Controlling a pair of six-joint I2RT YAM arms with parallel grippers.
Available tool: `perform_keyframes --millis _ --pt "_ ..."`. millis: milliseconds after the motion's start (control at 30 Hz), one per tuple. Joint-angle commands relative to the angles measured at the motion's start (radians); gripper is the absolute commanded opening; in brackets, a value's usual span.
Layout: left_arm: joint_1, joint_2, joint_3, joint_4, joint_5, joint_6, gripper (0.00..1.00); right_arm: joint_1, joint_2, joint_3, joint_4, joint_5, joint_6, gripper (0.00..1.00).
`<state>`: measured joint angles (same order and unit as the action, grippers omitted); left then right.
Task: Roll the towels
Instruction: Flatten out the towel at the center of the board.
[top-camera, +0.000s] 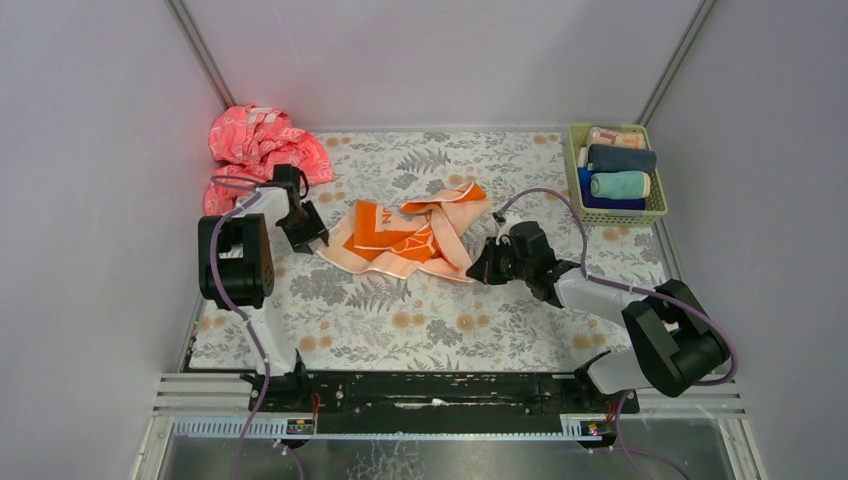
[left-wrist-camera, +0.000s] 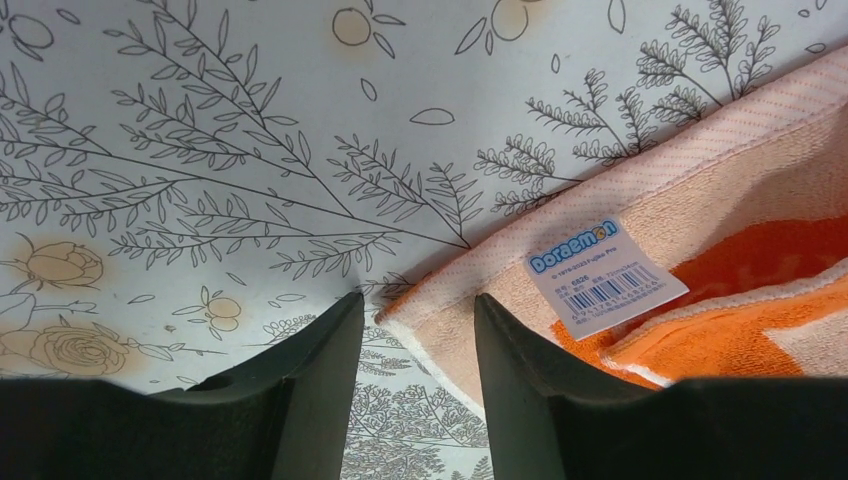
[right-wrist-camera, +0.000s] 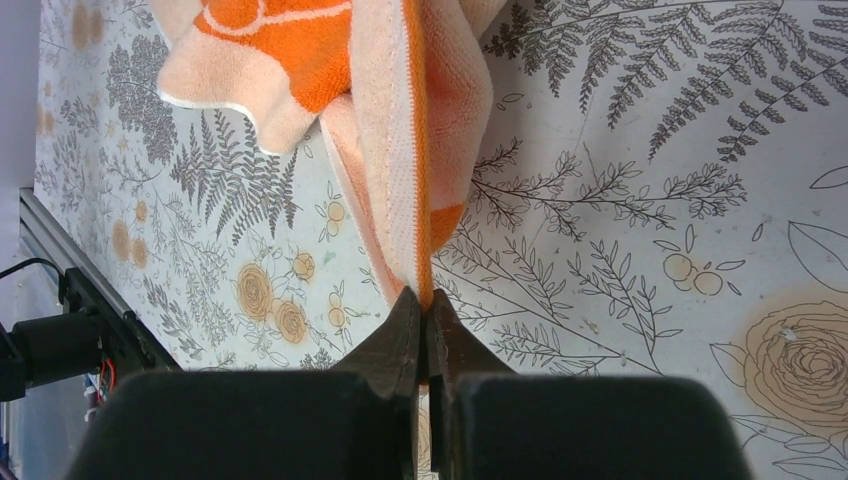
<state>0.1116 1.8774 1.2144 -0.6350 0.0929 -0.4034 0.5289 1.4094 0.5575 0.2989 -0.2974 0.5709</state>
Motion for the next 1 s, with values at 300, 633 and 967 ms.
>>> perform_keyframes --millis 300,633,967 --pt "-0.122 0.124 -0.037 -0.098 -0.002 0.072 0.32 -0.004 -0.072 0.029 -0.025 0.058 -0.028 0.00" --pt "-0.046 -0.045 0.018 -0.121 0.104 0.041 0.00 -0.116 -0.104 0.204 -0.216 0.127 -0.052 0.00" --pt "0.138 -0.249 0.512 -0.180 0.253 -0.130 0.00 -0.367 -0.012 0.793 -0.672 0.138 -0.114 0.00"
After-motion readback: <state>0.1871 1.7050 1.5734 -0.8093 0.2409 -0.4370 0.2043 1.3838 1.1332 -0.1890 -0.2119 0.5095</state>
